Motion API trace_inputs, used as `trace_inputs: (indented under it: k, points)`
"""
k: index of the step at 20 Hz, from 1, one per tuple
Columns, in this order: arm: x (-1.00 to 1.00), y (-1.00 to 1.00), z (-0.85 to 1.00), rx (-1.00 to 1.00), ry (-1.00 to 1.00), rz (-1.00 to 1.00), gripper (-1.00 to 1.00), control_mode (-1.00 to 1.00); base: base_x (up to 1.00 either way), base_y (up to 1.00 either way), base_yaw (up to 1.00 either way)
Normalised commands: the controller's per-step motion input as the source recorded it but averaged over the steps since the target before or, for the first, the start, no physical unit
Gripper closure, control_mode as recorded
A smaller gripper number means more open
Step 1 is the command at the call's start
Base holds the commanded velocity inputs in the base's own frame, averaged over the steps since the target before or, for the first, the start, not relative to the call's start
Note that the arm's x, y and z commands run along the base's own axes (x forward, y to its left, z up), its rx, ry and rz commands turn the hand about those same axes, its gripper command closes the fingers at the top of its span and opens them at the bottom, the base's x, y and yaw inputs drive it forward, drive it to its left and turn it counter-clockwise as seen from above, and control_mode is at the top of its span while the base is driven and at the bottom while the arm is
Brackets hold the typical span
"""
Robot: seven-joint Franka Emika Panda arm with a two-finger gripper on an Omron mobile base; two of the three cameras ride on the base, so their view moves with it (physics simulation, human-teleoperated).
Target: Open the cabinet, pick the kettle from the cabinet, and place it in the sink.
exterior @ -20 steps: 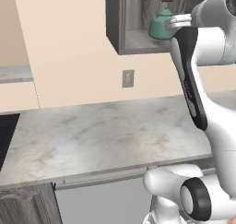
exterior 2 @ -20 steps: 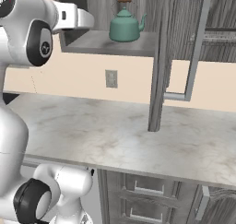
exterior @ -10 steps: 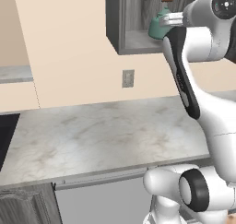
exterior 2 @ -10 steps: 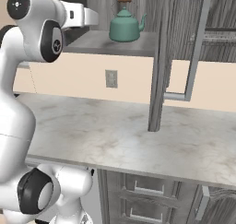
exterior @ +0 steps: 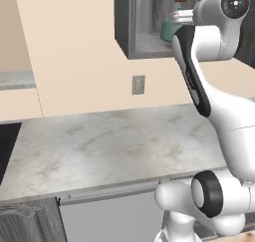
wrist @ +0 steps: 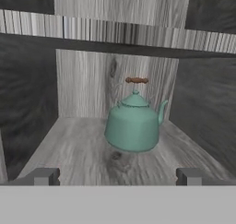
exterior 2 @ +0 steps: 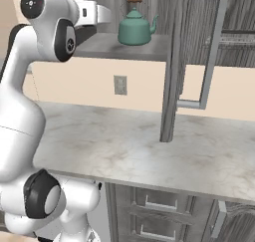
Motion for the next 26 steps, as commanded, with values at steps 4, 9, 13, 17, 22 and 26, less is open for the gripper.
trace_inputs:
  k: [4,9,13,17,22,26]
  points:
    - [0.2,-0.14,0.13,0.0,0.0,0.02,-1.0,-1.0,0.0,0.0,0.0]
    - [0.13,-0.16,0.03,0.03,0.0,0.02,-1.0,-1.0,0.0,0.0,0.0]
    - [0.18,-0.02,0.0,0.03,0.0,0.0,-1.0,-1.0,0.0,0.0,0.0]
    - [0.24,0.0,0.01,0.02,0.0,0.0,-1.0,-1.0,0.0,0.0,0.0]
    - [0.22,0.0,0.02,0.0,0.0,0.0,-1.0,-1.0,0.0,0.0,0.0]
    - [0.18,0.0,0.0,0.0,0.0,0.0,-1.0,-1.0,0.0,0.0,0.0]
